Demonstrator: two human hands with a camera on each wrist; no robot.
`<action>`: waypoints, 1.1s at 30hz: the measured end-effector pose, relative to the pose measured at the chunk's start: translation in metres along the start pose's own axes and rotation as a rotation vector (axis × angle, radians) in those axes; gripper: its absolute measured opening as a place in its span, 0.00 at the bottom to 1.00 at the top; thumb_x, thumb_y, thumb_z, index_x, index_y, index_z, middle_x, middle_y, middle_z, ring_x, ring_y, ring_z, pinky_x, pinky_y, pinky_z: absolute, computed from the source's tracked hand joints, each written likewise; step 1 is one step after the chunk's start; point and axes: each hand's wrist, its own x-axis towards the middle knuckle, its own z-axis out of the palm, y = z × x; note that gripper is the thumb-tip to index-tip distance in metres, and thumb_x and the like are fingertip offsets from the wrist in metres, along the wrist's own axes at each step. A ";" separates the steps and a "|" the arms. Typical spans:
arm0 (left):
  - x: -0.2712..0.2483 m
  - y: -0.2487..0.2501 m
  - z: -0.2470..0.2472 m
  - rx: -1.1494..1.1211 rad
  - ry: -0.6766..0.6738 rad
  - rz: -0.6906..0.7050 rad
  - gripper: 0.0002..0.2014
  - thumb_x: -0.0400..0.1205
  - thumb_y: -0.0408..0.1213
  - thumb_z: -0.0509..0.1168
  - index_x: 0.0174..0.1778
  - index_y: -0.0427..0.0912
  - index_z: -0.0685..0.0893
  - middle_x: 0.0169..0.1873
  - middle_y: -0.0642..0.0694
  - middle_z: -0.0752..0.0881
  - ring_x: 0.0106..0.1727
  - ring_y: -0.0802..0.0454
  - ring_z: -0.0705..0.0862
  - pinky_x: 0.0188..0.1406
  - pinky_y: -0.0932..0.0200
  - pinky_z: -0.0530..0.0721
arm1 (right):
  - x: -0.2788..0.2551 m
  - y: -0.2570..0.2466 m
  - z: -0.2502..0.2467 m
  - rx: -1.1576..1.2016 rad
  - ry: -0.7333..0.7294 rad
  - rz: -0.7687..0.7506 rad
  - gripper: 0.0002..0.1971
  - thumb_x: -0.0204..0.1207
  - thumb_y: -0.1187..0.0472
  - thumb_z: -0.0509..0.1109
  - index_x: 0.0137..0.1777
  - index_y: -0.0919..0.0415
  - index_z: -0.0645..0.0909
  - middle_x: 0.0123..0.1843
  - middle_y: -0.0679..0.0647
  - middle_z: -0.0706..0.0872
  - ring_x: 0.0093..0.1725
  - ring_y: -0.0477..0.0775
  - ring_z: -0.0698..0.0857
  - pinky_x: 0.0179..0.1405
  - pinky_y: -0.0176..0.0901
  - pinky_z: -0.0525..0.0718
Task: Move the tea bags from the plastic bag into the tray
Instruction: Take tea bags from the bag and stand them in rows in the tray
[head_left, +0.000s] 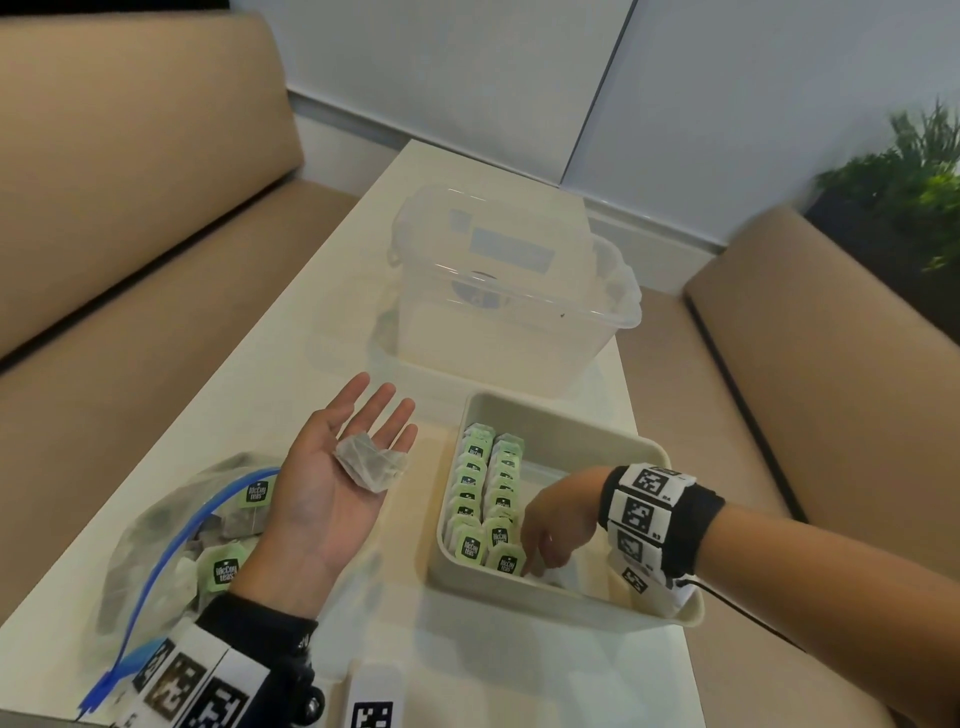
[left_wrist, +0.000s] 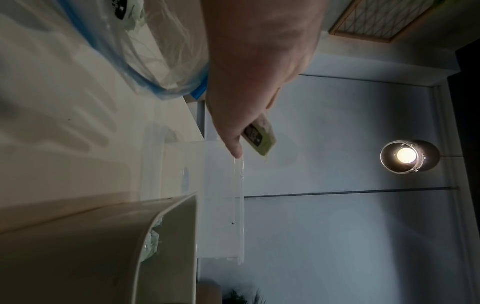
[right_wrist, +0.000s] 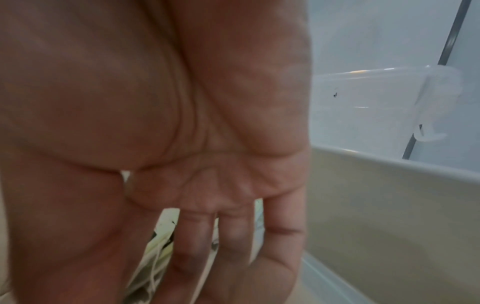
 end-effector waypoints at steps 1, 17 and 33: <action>0.000 0.000 0.000 0.000 -0.007 -0.004 0.19 0.82 0.35 0.55 0.69 0.42 0.79 0.64 0.42 0.84 0.63 0.42 0.84 0.53 0.49 0.86 | 0.000 -0.001 0.000 -0.010 0.016 0.003 0.20 0.78 0.67 0.63 0.69 0.56 0.78 0.63 0.57 0.85 0.62 0.60 0.82 0.66 0.52 0.79; 0.000 -0.015 0.013 -0.162 0.020 -0.096 0.17 0.83 0.34 0.54 0.66 0.40 0.79 0.61 0.38 0.84 0.56 0.40 0.87 0.56 0.47 0.85 | -0.080 -0.045 -0.049 0.356 1.042 -0.563 0.22 0.65 0.59 0.82 0.58 0.51 0.79 0.52 0.51 0.81 0.44 0.44 0.83 0.38 0.24 0.79; -0.008 -0.022 0.012 0.250 -0.196 0.074 0.15 0.64 0.33 0.75 0.46 0.40 0.85 0.43 0.41 0.90 0.43 0.51 0.90 0.44 0.59 0.89 | -0.110 -0.039 -0.074 0.660 1.138 -0.422 0.04 0.74 0.65 0.74 0.45 0.59 0.82 0.37 0.58 0.91 0.31 0.47 0.88 0.39 0.38 0.89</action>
